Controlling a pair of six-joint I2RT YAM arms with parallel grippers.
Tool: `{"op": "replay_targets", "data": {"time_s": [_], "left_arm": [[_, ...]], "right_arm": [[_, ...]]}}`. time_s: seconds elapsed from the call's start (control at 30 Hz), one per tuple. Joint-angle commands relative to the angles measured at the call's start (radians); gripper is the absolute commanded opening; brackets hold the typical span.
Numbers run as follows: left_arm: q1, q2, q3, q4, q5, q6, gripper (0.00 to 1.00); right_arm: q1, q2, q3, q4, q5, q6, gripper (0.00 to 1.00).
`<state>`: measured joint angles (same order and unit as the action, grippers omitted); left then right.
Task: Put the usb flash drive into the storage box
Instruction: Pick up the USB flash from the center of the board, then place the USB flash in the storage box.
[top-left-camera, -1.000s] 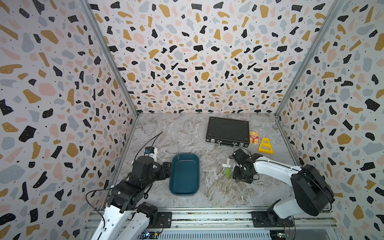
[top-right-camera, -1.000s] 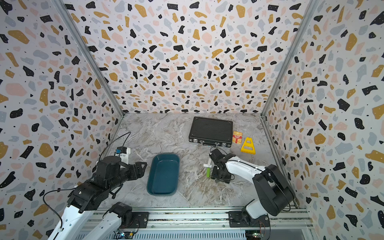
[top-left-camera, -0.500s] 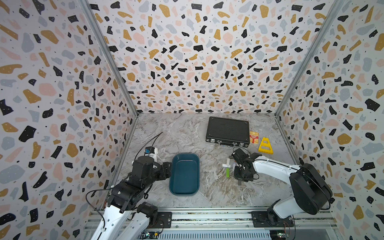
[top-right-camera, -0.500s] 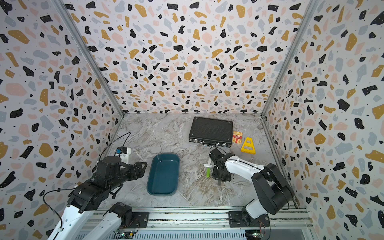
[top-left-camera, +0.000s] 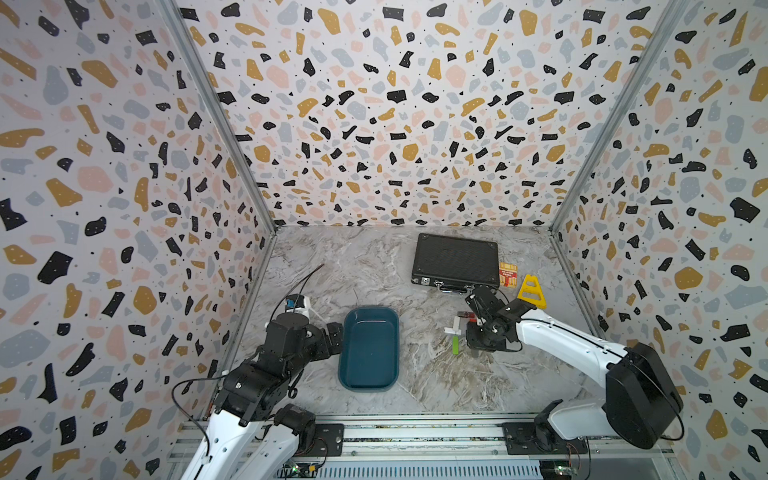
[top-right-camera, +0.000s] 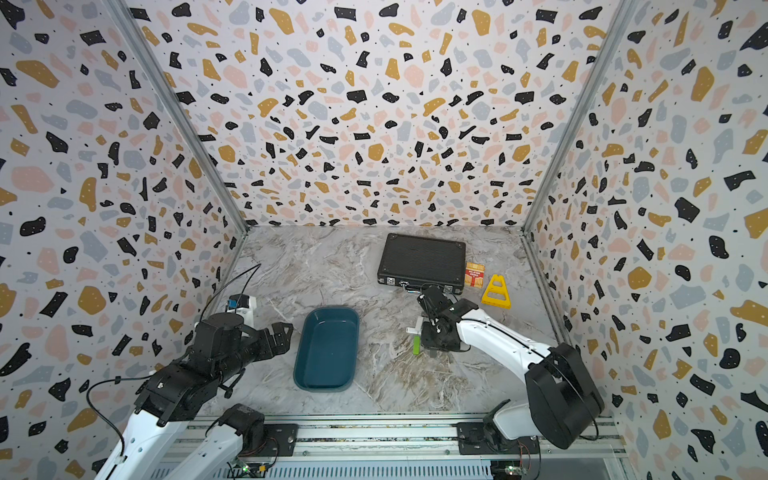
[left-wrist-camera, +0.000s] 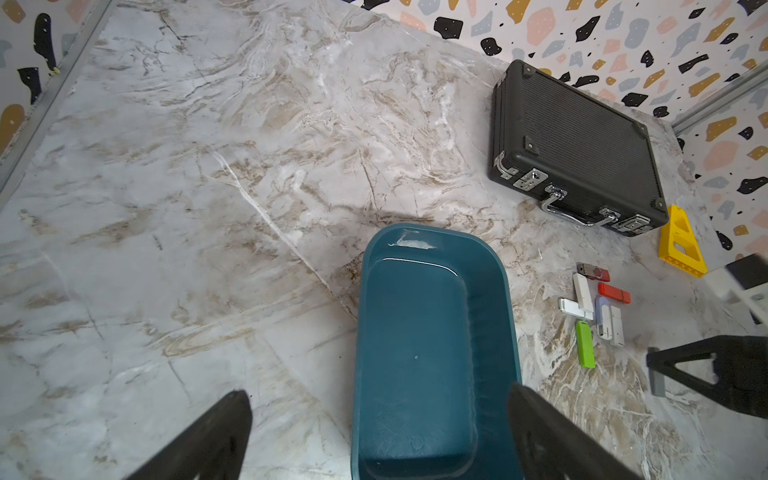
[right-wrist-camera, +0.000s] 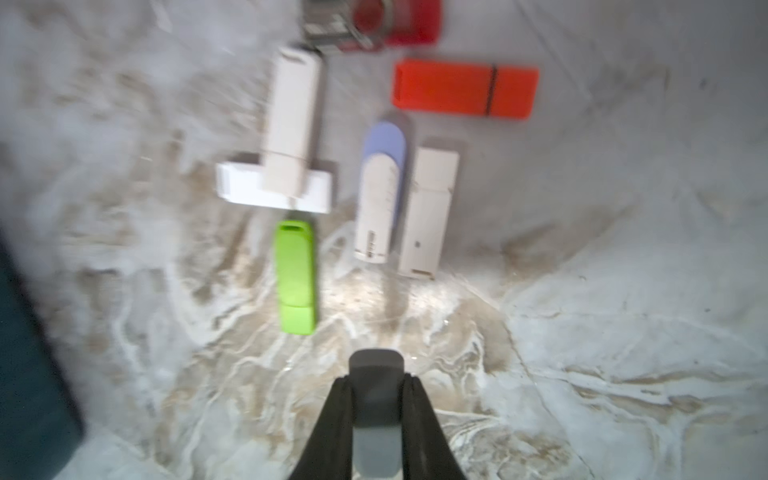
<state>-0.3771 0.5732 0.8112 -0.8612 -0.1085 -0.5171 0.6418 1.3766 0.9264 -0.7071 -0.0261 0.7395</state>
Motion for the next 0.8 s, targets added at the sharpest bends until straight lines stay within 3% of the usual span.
{"op": "replay_targets", "data": {"time_s": [0.0,0.1,0.23,0.37,0.53,0.77], "left_arm": [[-0.006,-0.008,0.029,-0.002,-0.045,0.002,1.00],[-0.005,-0.022,0.033,-0.004,-0.056,0.006,1.00],[-0.005,-0.012,0.015,0.050,0.122,0.043,1.00],[-0.009,0.032,0.040,-0.003,0.056,0.033,0.96],[-0.020,0.034,0.038,-0.005,0.059,0.027,0.90],[-0.082,0.022,0.032,-0.011,0.025,0.018,0.89]], "right_arm": [[0.078,-0.016,0.116,0.022,-0.090,-0.008,0.12],[0.166,0.055,0.210,0.089,-0.113,0.023,0.12],[0.273,0.222,0.362,0.154,-0.128,0.039,0.12],[0.338,0.424,0.540,0.168,-0.140,0.031,0.12],[0.361,0.617,0.678,0.181,-0.149,0.017,0.12],[0.363,0.724,0.738,0.174,-0.140,-0.025,0.21]]}}
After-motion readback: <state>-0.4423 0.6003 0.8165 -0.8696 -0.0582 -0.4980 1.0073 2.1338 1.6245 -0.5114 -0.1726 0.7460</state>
